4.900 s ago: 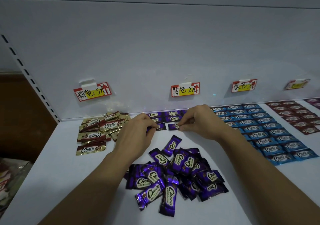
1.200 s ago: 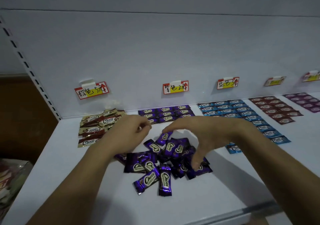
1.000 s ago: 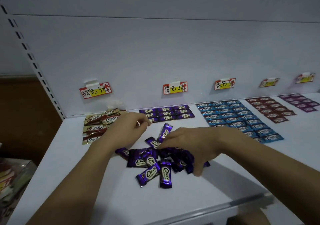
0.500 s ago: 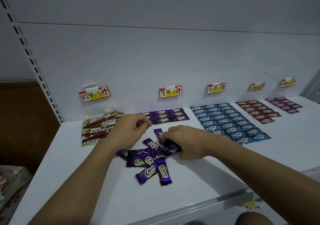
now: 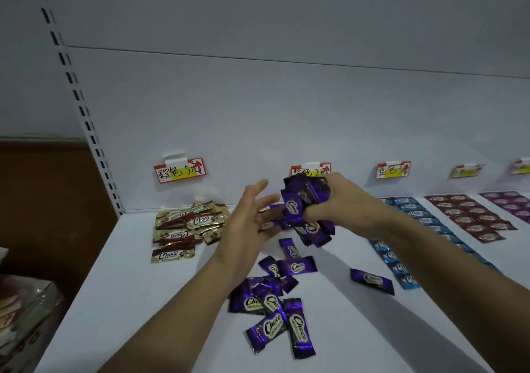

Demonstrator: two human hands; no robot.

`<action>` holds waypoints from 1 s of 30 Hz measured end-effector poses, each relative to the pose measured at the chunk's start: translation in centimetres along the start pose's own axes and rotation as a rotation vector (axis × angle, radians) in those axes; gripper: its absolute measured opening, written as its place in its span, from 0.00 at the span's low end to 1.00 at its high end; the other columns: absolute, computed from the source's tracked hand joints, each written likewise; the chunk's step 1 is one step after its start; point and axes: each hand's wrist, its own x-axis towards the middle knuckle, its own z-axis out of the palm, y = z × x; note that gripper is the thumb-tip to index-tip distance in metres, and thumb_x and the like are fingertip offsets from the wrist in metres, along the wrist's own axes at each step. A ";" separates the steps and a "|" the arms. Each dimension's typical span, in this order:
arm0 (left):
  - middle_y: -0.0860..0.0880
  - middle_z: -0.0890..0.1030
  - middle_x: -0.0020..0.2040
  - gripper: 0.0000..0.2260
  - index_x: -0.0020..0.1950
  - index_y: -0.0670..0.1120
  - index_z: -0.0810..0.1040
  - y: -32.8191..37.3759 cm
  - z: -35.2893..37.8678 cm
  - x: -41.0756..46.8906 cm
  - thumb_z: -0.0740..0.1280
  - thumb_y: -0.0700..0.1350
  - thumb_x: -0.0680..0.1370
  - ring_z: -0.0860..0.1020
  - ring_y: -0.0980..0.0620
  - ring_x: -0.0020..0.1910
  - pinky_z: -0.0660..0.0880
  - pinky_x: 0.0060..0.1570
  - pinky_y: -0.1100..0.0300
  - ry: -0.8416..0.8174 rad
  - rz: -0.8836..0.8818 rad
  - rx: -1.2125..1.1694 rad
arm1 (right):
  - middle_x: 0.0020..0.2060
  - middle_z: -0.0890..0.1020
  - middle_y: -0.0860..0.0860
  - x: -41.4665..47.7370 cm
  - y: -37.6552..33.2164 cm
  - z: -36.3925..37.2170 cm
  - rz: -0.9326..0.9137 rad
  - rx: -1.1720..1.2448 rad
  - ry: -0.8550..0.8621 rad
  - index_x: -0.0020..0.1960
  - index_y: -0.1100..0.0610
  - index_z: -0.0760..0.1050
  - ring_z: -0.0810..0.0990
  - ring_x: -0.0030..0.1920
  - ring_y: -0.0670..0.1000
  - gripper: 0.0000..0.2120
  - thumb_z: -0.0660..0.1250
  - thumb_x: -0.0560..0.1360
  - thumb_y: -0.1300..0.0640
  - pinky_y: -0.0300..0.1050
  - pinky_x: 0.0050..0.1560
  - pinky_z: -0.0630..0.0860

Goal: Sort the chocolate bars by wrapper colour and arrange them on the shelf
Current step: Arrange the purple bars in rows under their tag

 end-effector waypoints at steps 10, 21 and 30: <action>0.40 0.85 0.57 0.18 0.65 0.43 0.80 0.7 -0.5 0.7 0.72 0.46 0.76 0.83 0.39 0.57 0.79 0.56 0.38 0.285 -0.146 -0.506 | 0.45 0.84 0.54 7.4 -4.0 6.7 -0.040 -0.395 -0.250 0.53 0.57 0.77 0.84 0.45 0.53 0.16 0.77 0.67 0.61 0.54 0.49 0.82; 0.40 0.85 0.55 0.14 0.64 0.42 0.80 1.8 -1.7 0.8 0.63 0.44 0.81 0.85 0.42 0.53 0.79 0.55 0.45 0.289 -0.165 -0.563 | 0.58 0.82 0.50 7.7 -5.4 4.7 -0.033 -0.372 -0.375 0.72 0.53 0.69 0.87 0.44 0.53 0.27 0.72 0.75 0.60 0.53 0.48 0.85; 0.37 0.83 0.60 0.28 0.69 0.39 0.76 1.5 -1.4 1.3 0.75 0.46 0.70 0.83 0.38 0.58 0.81 0.52 0.38 0.264 -0.133 -0.447 | 0.39 0.81 0.45 6.3 -2.3 6.9 -0.200 -0.488 0.177 0.49 0.51 0.83 0.79 0.34 0.43 0.06 0.76 0.73 0.56 0.35 0.31 0.73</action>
